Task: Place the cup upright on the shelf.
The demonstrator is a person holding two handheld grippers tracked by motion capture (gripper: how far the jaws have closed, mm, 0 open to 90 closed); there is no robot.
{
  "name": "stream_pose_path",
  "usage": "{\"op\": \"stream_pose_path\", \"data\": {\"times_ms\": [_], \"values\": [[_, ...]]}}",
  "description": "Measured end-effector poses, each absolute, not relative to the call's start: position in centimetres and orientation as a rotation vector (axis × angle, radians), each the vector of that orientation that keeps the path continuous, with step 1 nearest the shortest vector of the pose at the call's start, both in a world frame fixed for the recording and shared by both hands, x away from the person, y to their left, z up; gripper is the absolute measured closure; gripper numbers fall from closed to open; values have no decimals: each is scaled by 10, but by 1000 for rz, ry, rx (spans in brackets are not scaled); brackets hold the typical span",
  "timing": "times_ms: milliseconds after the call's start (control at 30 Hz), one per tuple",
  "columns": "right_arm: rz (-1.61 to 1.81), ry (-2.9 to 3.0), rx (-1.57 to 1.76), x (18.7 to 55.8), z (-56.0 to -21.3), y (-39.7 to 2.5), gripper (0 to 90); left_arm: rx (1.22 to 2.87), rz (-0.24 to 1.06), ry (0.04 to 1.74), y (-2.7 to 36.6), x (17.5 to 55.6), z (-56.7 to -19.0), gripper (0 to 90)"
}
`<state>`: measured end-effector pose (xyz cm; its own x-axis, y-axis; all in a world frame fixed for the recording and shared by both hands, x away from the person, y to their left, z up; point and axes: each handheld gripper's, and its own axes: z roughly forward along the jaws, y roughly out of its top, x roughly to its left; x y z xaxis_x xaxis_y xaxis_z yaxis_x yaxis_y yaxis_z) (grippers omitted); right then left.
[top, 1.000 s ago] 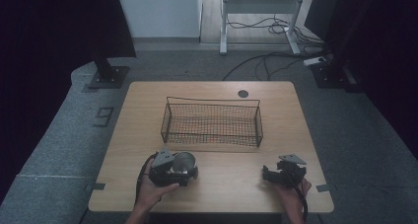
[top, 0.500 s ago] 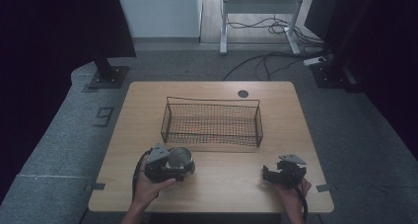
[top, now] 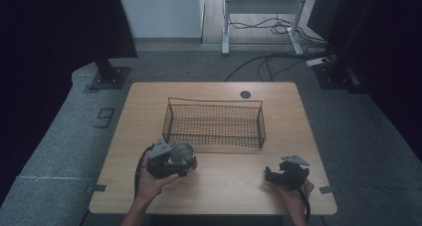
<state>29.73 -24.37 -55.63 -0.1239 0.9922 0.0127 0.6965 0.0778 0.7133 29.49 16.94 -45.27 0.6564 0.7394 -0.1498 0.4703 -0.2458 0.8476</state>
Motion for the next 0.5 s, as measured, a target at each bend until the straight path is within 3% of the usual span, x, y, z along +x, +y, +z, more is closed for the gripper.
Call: {"op": "stream_pose_path", "data": {"times_ms": [500], "values": [[799,1872,1666,297,-556,-244,7,1898,343,951,170,307,-445,144]]}}
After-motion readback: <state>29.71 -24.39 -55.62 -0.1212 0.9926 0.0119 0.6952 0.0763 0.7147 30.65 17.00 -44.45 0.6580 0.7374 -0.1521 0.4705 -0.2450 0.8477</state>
